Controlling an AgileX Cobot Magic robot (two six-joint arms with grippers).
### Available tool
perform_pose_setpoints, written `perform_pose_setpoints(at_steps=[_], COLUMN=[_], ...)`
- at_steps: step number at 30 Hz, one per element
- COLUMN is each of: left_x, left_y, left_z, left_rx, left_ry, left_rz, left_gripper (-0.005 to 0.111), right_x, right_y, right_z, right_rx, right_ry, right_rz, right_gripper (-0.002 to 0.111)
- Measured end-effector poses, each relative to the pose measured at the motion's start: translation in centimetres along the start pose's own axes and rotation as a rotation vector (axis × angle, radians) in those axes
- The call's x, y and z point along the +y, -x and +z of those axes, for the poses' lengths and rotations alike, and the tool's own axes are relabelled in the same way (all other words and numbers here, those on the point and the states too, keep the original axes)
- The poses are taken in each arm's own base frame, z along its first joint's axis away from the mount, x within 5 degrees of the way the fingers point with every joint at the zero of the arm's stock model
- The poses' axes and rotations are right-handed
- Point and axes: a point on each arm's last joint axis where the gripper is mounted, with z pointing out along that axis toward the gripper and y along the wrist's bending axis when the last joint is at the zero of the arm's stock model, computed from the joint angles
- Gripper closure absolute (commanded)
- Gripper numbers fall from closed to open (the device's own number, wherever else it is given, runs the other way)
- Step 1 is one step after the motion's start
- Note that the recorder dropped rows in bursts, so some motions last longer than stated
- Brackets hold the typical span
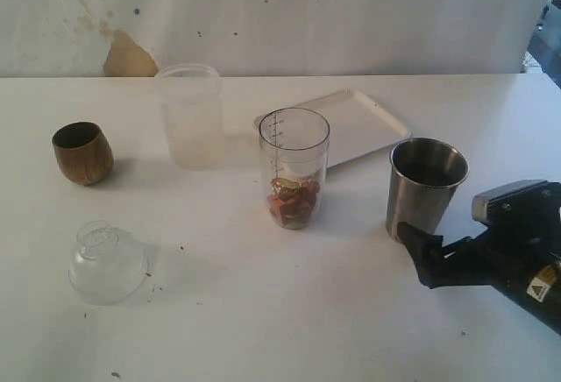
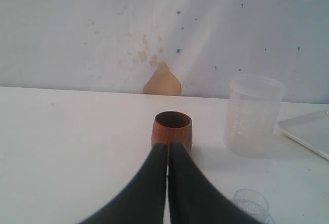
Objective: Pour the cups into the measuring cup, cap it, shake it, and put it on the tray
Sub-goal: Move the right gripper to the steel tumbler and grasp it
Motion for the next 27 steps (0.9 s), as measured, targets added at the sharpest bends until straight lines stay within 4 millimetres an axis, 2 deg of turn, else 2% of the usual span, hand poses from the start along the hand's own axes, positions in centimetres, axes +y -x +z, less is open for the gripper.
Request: perform_pose_setpoints(at_steps=[16, 27], left_x=[0.0, 0.0], left_y=[0.0, 0.0], left_z=[0.0, 0.0], left_rx=[0.0, 0.0], left_ry=[0.0, 0.0], left_rz=[0.0, 0.0], left_gripper=[0.106, 0.106], right_x=[-1.3, -1.9], right_y=[1.0, 0.3], right_z=[3.8, 5.9], right_rx=[-0.066, -0.058], right_ry=[0.016, 0.023], right_rz=[0.006, 0.018], right_gripper=[0.003, 0.003])
